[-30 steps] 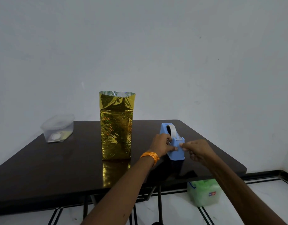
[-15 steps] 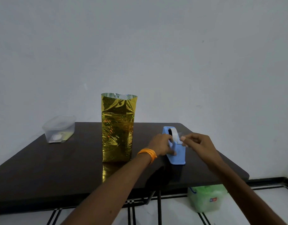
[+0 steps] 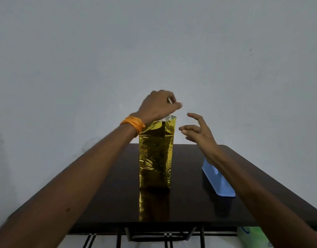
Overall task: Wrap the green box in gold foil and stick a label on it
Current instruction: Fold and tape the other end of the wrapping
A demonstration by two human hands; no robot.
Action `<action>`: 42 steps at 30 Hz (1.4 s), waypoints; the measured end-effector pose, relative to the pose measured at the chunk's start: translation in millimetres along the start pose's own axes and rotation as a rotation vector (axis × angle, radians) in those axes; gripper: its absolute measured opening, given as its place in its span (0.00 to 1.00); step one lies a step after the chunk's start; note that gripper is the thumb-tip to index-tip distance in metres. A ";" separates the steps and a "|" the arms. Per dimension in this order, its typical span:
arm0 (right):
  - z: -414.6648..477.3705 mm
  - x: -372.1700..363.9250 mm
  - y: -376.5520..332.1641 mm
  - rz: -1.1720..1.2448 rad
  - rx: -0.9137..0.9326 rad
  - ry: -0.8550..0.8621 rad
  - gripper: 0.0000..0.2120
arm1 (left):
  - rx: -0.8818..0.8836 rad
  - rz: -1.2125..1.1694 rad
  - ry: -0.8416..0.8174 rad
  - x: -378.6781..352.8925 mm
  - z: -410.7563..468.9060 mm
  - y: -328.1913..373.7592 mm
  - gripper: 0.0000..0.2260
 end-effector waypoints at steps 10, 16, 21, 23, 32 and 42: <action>32.4 -42.0 -0.7 -0.100 -0.022 -0.060 0.22 | -0.046 0.214 -0.324 -34.7 -17.3 -50.5 0.15; 43.3 -60.6 -14.3 -0.171 0.017 -0.152 0.21 | -0.089 0.017 -0.285 -22.4 -23.7 -53.6 0.10; 40.7 -71.0 -9.8 -0.161 0.018 -0.207 0.21 | 0.020 -0.222 0.058 8.8 -29.6 -85.5 0.15; 42.0 -70.8 -8.3 -0.150 0.016 -0.204 0.22 | 0.136 -0.363 0.022 3.7 -28.6 -105.6 0.14; 46.3 -71.0 -8.7 -0.175 0.038 -0.200 0.26 | 0.489 -0.488 -0.320 -60.7 -28.8 -130.1 0.11; 48.4 -60.8 -1.8 -0.167 0.037 -0.180 0.19 | 0.470 -0.578 -0.400 -82.9 -35.3 -136.5 0.09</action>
Point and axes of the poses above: each hand's wrist, its own z-axis towards the middle knuckle, its own x-axis out of the back of the hand, y = z × x, the point moved 10 cm from there along z, towards the middle knuckle, and after that the axes turned 3 degrees about -y, right-handed, at the moved point
